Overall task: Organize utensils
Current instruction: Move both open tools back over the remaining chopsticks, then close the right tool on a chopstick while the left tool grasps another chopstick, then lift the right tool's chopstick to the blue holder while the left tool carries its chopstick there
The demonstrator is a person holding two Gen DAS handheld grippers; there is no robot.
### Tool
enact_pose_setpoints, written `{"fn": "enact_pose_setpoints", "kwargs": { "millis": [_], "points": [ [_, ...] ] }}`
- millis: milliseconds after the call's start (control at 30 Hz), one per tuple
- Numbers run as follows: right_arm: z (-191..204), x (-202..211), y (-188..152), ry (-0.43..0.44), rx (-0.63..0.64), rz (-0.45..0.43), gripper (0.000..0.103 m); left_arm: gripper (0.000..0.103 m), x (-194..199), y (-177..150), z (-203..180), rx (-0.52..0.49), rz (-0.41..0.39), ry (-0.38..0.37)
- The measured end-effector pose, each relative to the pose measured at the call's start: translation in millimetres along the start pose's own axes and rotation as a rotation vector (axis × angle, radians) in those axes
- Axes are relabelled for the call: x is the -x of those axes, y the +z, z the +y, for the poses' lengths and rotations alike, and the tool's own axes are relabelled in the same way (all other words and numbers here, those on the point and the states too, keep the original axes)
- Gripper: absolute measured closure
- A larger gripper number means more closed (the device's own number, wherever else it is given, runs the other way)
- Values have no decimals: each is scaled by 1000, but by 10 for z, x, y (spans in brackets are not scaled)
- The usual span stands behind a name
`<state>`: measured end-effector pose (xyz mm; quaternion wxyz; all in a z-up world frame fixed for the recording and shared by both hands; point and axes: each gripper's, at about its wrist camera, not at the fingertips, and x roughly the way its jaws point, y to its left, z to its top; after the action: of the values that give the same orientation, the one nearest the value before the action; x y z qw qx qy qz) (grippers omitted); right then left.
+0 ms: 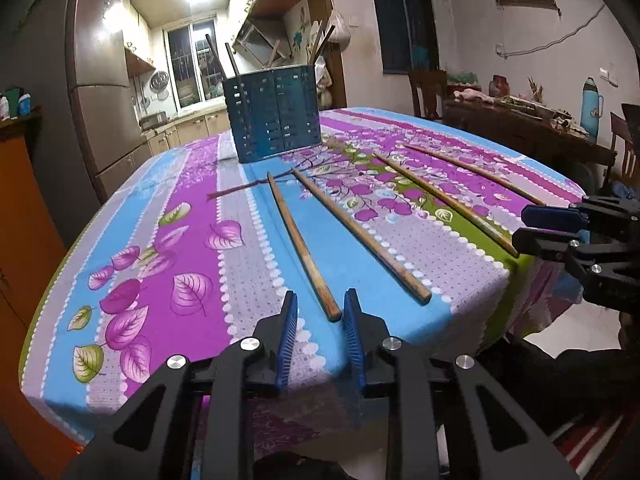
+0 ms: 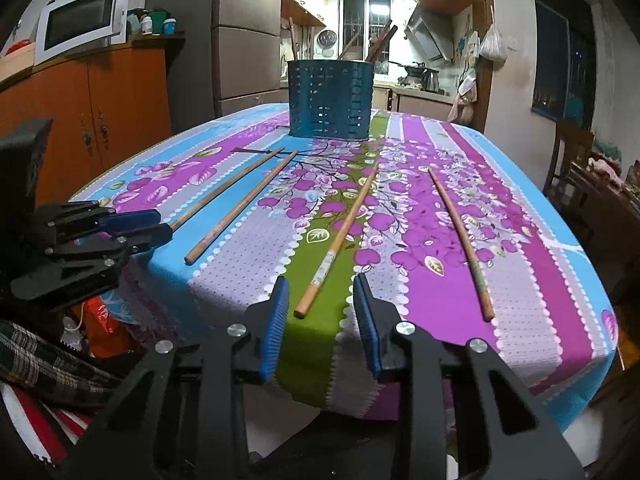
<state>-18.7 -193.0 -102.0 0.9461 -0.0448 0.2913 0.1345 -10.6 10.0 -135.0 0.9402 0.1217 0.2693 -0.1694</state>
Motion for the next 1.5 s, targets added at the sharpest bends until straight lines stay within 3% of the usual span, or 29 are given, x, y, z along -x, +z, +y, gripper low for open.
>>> {"fn": "enact_pose_setpoints", "kwargs": {
  "millis": [100,400,633,933,1500],
  "points": [
    [-3,-29,-24,1,-6,9,72,77,-33,2,-12,-1,-14,2],
    [32,-98,-58,-30,-17,7,94,78,-35,-51,-14,48,-58,24],
    [20,-81,-76,-45,-38,-3,97,93,-28,-89,-17,60,-76,55],
    [-24,-23,-70,-64,-57,-31,98,94,-1,-100,46,75,-86,81],
    [-80,219,125,-67,-28,-150,98,95,293,56,174,67,-181,121]
  ]
}}
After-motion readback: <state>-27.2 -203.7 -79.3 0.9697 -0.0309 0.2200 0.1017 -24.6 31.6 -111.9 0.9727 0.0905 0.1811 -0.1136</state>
